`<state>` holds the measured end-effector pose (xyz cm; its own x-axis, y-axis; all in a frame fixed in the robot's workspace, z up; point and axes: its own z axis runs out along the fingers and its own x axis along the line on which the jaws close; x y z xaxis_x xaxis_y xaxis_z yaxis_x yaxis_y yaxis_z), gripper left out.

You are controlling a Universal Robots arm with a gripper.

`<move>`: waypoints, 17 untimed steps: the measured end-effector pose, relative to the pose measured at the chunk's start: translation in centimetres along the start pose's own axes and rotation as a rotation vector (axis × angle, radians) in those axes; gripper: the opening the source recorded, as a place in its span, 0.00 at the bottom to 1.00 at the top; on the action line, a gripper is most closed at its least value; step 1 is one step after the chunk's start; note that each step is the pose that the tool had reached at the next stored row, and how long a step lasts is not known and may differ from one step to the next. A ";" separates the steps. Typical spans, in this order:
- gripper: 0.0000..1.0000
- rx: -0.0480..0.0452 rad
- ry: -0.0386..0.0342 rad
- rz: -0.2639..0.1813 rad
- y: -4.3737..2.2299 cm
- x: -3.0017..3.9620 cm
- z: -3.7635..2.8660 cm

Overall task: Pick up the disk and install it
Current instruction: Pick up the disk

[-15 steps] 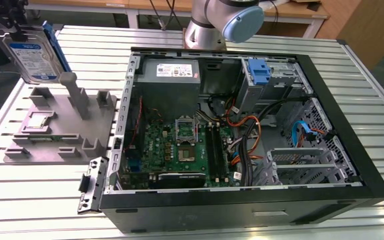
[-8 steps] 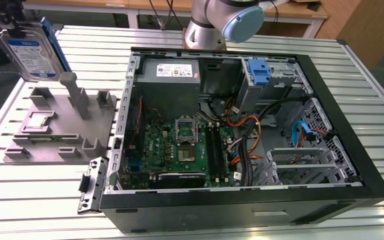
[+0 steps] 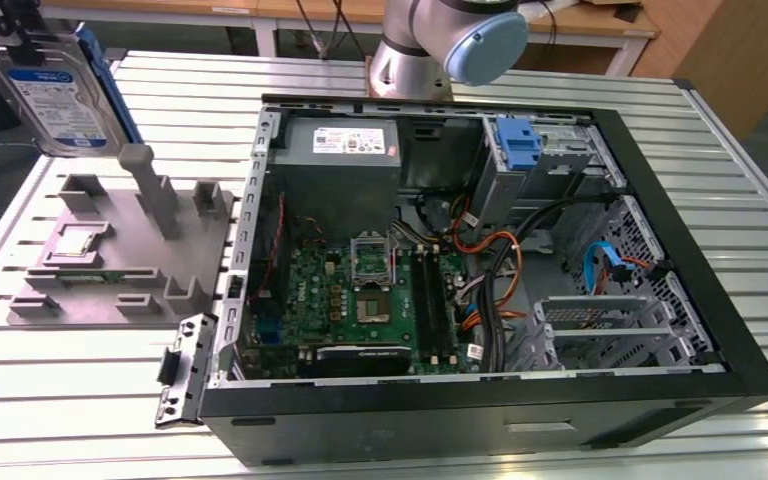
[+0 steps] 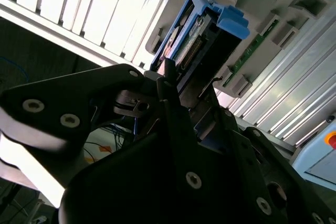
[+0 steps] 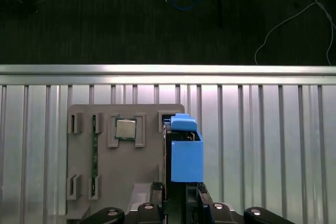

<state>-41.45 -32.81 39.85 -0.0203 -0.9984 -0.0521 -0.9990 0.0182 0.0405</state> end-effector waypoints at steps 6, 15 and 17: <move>0.35 -0.0002 0.0001 0.000 0.00 0.00 -0.02; 0.35 -0.0001 -0.0012 0.000 0.01 -0.03 -0.46; 0.35 -0.0002 -0.0017 0.000 0.01 -0.03 -0.47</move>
<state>-41.44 -32.80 40.32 -0.0204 -0.9983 -0.0538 -0.9990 0.0182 0.0408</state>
